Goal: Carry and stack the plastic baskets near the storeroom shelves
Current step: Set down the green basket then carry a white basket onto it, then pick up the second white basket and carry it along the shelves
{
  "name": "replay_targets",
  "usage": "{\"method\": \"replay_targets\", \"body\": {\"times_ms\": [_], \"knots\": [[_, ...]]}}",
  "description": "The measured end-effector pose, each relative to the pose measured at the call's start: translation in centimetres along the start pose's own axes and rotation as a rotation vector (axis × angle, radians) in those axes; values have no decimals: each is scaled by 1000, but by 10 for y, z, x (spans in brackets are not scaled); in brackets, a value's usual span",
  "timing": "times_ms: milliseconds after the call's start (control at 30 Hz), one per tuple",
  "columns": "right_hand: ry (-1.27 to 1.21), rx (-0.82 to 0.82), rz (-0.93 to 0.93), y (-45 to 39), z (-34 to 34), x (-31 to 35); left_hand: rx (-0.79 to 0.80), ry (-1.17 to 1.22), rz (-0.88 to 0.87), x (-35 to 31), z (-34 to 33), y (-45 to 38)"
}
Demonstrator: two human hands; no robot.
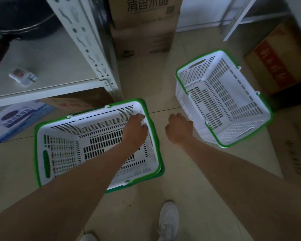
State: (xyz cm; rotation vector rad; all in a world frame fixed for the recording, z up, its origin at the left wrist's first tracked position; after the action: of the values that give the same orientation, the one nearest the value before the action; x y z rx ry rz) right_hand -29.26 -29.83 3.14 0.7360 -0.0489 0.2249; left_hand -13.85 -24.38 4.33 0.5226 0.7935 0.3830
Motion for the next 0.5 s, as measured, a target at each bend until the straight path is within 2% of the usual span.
{"method": "replay_targets", "body": {"times_ms": [200, 300, 500], "knots": [[-189, 109, -78, 4, 17, -83, 183, 193, 57, -71, -60, -37], [-281, 102, -170, 7, 25, -125, 282, 233, 75, -99, -84, -51], [-501, 64, -237, 9, 32, -184, 368, 83, 37, -156, -108, -79]]}}
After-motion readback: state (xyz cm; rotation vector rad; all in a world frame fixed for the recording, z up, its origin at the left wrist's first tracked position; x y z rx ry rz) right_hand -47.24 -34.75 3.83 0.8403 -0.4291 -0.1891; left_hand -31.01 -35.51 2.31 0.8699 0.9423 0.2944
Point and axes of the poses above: each hand's wrist, its own y-axis away from the middle knuckle, its own z-axis out of the back of the hand, x = y × z, the point moved 10 cm from there along -y, towards the middle knuckle, and after that the axes turned 14 degrees about x, right-handed, at the moved point
